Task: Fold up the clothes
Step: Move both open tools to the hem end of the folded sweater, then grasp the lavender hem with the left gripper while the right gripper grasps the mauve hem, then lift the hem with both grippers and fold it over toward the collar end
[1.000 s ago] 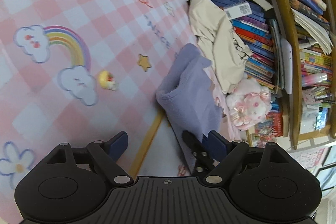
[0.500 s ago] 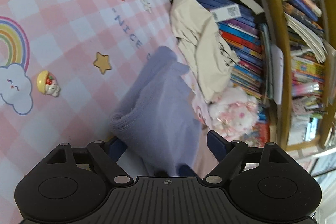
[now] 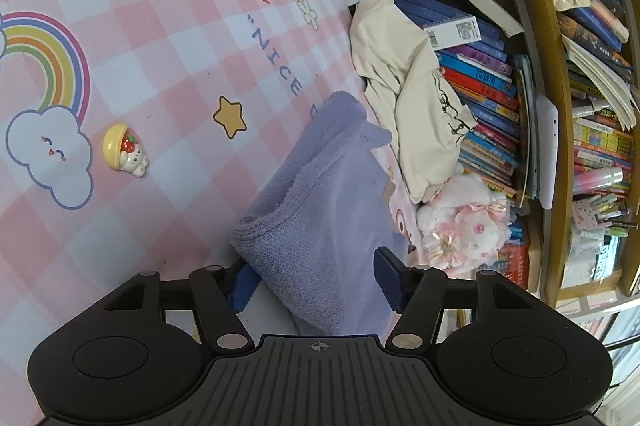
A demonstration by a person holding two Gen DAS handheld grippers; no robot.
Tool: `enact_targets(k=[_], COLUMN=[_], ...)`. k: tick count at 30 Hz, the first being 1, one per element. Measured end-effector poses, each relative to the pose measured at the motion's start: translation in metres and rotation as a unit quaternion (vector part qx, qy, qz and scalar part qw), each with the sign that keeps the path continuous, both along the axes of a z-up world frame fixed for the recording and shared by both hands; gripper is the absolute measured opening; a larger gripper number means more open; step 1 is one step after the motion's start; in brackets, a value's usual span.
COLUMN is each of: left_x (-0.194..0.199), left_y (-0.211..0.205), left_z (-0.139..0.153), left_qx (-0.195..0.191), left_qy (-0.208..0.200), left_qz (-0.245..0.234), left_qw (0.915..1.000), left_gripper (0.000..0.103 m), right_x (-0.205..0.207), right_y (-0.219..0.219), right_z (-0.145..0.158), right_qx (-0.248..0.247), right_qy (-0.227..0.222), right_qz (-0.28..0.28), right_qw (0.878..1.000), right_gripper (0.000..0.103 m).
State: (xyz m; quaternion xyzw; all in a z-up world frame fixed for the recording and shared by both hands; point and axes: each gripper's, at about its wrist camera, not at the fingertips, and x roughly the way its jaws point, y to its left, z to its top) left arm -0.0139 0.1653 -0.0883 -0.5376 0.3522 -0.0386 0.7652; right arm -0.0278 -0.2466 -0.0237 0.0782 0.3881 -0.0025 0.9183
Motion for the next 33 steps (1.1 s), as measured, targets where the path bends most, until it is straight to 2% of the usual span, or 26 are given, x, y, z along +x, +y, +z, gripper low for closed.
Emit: enact_targets(k=[2,5,7,8,10,12,14,16,19,23,24,27,30,33], left_x=[0.001,0.001,0.002,0.002,0.001,0.000,-0.005,-0.011,-0.020,-0.031,-0.031,-0.030,-0.030,-0.031], left_y=[0.001,0.000,0.000,0.001,0.002,0.002,0.003,0.008,0.016,0.026,0.027,0.026,0.025,0.026], left_z=[0.000,0.002,0.001,-0.002,-0.006,-0.008,-0.003,0.005,0.004,0.004,0.003,-0.002,-0.007,-0.010], left_qx=[-0.001,0.008,0.012,0.006,0.006,0.015,0.035,0.058,0.060,0.061,0.057,0.045,0.030,0.022], left_qy=[0.001,0.002,0.009,0.013,0.021,0.023,0.015,0.007,0.006,0.004,0.003,0.008,0.007,0.005], left_qz=[-0.001,-0.006,-0.007,-0.006,-0.010,-0.017,-0.023,-0.027,-0.023,-0.017,-0.014,-0.006,0.007,0.013], left_qw=[1.0000,0.9999,0.9999,0.9999,0.9997,0.9995,0.9990,0.9979,0.9979,0.9980,0.9983,0.9990,0.9995,0.9997], left_gripper=[0.060,0.056,0.043,0.038,0.020,0.010,0.008,0.008,0.008,0.009,0.009,0.024,0.025,0.022], right_x=[0.009,0.026,0.035,0.036,0.040,0.039,0.038,0.034,0.019,0.005,0.004,0.006,0.004,-0.001], right_y=[-0.030,-0.054,-0.055,-0.052,-0.046,-0.043,-0.039,-0.034,-0.025,-0.014,-0.014,-0.014,-0.014,-0.013], right_z=[-0.001,-0.006,-0.014,-0.016,-0.022,-0.023,-0.022,-0.021,-0.022,-0.024,-0.024,-0.025,-0.026,-0.025], right_qx=[0.021,0.055,0.072,0.075,0.082,0.090,0.091,0.095,0.106,0.094,0.091,0.086,0.083,0.072], right_qy=[0.003,0.023,0.040,0.042,0.048,0.048,0.050,0.055,0.055,0.040,0.039,0.040,0.036,0.033], right_qz=[-0.040,-0.042,-0.028,-0.028,-0.028,-0.029,-0.023,-0.013,0.000,0.008,0.010,0.009,0.004,0.002], right_qw=[0.999,0.997,0.996,0.996,0.995,0.994,0.994,0.994,0.993,0.995,0.995,0.995,0.996,0.997], right_gripper=[0.059,0.058,0.047,0.038,0.035,0.028,0.023,0.022,0.022,0.024,0.025,0.029,0.031,0.037])
